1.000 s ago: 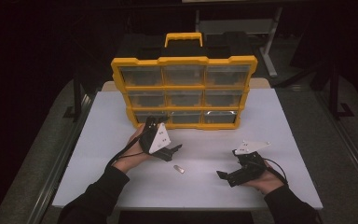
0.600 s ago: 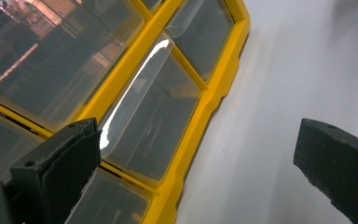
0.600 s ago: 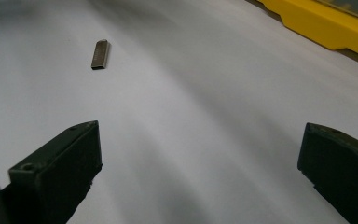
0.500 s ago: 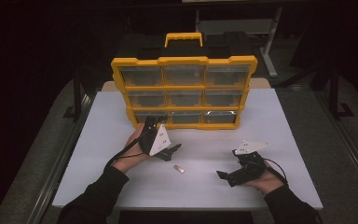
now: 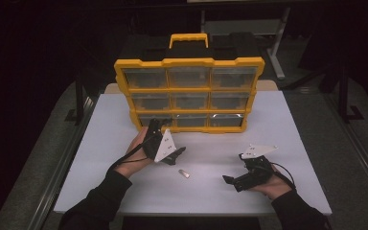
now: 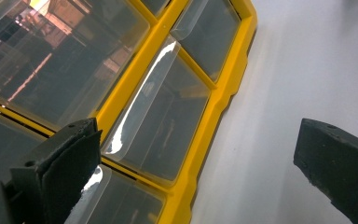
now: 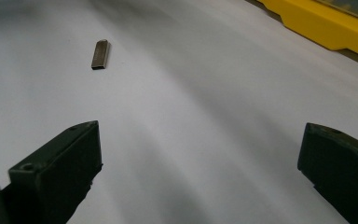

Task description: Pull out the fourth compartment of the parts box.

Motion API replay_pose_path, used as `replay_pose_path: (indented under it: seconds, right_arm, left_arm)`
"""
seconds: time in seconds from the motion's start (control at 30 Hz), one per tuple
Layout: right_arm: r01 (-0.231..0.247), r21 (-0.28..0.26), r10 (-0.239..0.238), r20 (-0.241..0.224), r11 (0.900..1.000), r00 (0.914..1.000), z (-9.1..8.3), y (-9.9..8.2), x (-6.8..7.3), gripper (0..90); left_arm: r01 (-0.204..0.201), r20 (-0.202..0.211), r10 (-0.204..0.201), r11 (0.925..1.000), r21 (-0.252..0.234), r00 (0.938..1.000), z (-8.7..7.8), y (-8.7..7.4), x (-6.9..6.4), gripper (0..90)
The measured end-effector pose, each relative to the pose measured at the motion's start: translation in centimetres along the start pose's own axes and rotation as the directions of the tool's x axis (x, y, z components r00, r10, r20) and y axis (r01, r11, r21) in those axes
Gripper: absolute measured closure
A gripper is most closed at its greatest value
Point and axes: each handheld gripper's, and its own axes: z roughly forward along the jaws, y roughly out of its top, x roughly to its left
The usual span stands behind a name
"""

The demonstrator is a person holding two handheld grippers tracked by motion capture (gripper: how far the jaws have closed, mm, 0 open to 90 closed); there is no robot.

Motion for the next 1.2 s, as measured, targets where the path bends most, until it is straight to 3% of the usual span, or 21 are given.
replay_pose_path:
  seconds: [0.7,1.0,1.2]
  right_arm:
    - [-0.003,0.001,0.003,0.000,1.0000,1.0000,-0.01,0.01,0.01,0.0]
    - [-0.003,0.000,0.003,0.000,1.0000,1.0000,-0.02,0.01,-0.01,0.0]
    - [-0.003,0.000,0.003,0.000,1.0000,1.0000,-0.01,0.01,-0.01,0.0]
  left_arm:
    - [-0.092,-0.047,0.092,0.9956,0.017,0.9946,-0.13,0.13,-0.36,0.1]
    - [-0.134,-0.067,0.135,0.9907,0.023,0.9886,-0.14,0.20,-0.58,0.1]
    - [-0.173,-0.079,0.175,0.9843,0.033,0.9813,-0.17,0.26,-0.77,0.1]
